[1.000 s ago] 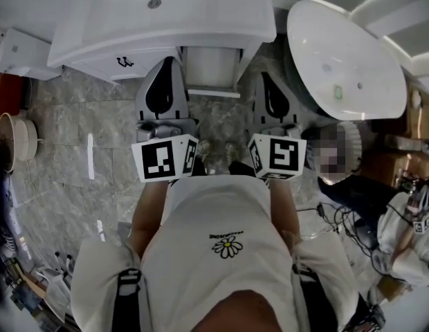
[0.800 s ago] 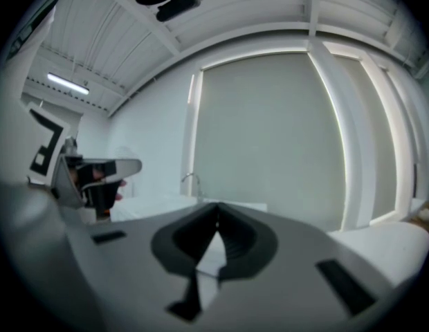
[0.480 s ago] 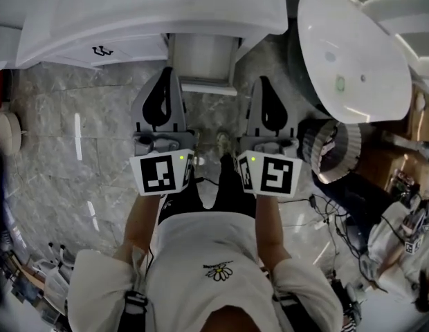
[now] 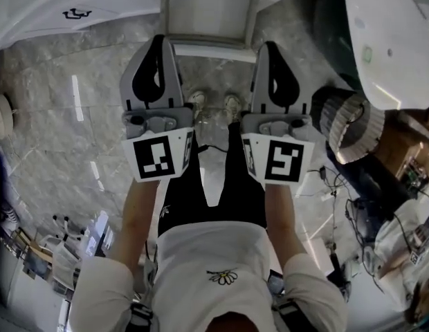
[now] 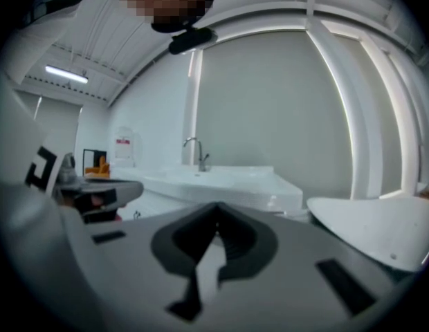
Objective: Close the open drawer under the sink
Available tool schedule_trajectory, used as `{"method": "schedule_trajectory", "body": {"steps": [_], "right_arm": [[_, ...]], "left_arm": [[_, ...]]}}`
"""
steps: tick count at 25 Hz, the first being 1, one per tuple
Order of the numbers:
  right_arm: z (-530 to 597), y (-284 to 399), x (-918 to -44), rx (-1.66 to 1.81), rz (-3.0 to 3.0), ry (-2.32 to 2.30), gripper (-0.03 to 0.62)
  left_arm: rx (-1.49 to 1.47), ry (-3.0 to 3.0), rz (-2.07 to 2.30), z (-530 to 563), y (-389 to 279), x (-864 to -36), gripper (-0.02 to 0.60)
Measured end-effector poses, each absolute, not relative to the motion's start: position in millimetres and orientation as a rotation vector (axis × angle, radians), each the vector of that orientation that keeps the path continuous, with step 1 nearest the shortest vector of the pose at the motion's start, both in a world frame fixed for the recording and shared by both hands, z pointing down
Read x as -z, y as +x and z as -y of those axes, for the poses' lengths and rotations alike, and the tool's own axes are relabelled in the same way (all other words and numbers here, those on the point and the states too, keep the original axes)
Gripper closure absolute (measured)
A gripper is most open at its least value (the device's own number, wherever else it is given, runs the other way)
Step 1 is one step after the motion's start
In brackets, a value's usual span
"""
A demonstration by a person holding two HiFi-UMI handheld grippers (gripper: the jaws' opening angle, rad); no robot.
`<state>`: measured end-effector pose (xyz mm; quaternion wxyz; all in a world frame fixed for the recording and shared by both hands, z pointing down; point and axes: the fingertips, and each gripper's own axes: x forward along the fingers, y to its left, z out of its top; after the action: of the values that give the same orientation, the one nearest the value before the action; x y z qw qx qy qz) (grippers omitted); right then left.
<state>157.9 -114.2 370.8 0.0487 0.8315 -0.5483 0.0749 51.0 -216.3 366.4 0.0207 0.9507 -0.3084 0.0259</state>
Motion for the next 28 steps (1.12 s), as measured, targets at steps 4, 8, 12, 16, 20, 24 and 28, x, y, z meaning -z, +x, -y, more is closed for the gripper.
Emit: {"method": "schedule_trajectory", "body": {"steps": [4,8,12,16,20,24,28], "right_arm": [[120.1,151.9,-407.9,-0.244,1.664,2.509,0.565],[116.2,143.2,-449.7,-0.287,1.658,2.46,0.565],[112.6,136.6,-483.4,-0.32,1.657,2.418,0.565],[121.6,134.3,-495.4,-0.335,1.663,2.423,0.565],[126.0,131.3,-496.3,-0.344,1.683,2.422,0.565],[123.7,129.8,-498.4,-0.363,1.688,2.416,0.565],[118.7,125.6,-505.1,-0.394,1.692,2.398,0.565]], "left_arm": [[-0.059,2.985,0.949,217.2,50.0,-404.1,0.56],[-0.116,2.948,0.976,216.9,42.2,-452.4,0.56],[-0.197,2.87,1.026,219.8,33.1,-488.4,0.56],[-0.231,2.854,1.021,220.8,27.9,-498.3,0.56],[-0.264,2.841,1.022,218.3,23.5,-503.4,0.558],[-0.309,2.839,0.869,207.0,29.1,-518.8,0.427],[-0.41,2.818,0.898,198.2,14.2,-546.9,0.407]]}}
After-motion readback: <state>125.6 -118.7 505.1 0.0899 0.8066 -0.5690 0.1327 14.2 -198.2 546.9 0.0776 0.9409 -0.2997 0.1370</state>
